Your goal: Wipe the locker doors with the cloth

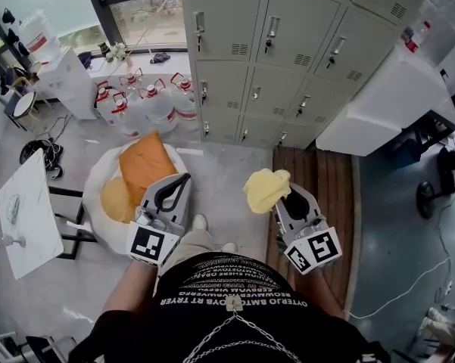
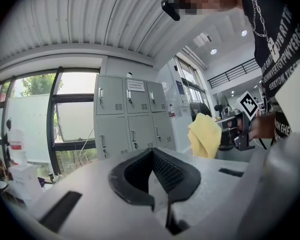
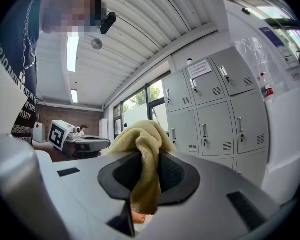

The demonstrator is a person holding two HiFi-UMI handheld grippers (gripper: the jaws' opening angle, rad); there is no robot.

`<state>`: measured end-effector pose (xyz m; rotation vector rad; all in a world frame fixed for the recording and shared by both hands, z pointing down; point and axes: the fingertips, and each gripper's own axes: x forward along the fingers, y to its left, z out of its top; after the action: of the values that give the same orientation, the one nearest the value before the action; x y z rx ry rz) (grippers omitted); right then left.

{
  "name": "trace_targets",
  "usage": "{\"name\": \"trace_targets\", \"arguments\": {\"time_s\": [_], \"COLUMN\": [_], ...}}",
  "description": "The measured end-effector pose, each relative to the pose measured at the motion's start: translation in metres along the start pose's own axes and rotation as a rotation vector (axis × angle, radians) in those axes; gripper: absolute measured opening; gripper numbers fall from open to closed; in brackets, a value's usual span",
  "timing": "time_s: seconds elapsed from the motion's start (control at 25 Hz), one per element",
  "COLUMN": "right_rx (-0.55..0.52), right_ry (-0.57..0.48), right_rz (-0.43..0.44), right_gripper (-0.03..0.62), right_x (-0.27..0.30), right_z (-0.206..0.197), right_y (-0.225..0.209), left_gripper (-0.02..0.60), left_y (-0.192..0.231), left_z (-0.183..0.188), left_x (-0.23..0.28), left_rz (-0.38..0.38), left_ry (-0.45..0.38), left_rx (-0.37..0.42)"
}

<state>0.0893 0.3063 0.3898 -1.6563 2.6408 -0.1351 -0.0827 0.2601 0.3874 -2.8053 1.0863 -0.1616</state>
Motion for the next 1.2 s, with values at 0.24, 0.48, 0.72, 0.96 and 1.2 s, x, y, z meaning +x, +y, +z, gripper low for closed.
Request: {"name": "trace_targets", "arguments": {"time_s": [0.24, 0.48, 0.72, 0.96, 1.2], "right_rx": [0.007, 0.012, 0.018, 0.003, 0.005], "right_ry": [0.016, 0.021, 0.043, 0.031, 0.048], "right_rz": [-0.027, -0.090, -0.090, -0.094, -0.095], "right_gripper": [0.067, 0.067, 0.067, 0.067, 0.067], "right_x": [0.000, 0.004, 0.036, 0.074, 0.116], "right_z": [-0.007, -0.011, -0.017, -0.008, -0.009], "right_y": [-0.008, -0.024, -0.033, -0.045, -0.062], "left_gripper": [0.003, 0.003, 0.003, 0.003, 0.003], "left_y": [-0.005, -0.001, 0.021, 0.062, 0.095], "left_z": [-0.003, -0.013, -0.015, -0.022, -0.023], "left_x": [0.015, 0.041, 0.060, 0.079, 0.112], "left_rz": [-0.045, -0.105, -0.113, -0.092, -0.102], "left_ry": [-0.003, 0.000, -0.013, -0.007, -0.018], "left_rx": [-0.005, -0.015, -0.007, -0.043, -0.042]}}
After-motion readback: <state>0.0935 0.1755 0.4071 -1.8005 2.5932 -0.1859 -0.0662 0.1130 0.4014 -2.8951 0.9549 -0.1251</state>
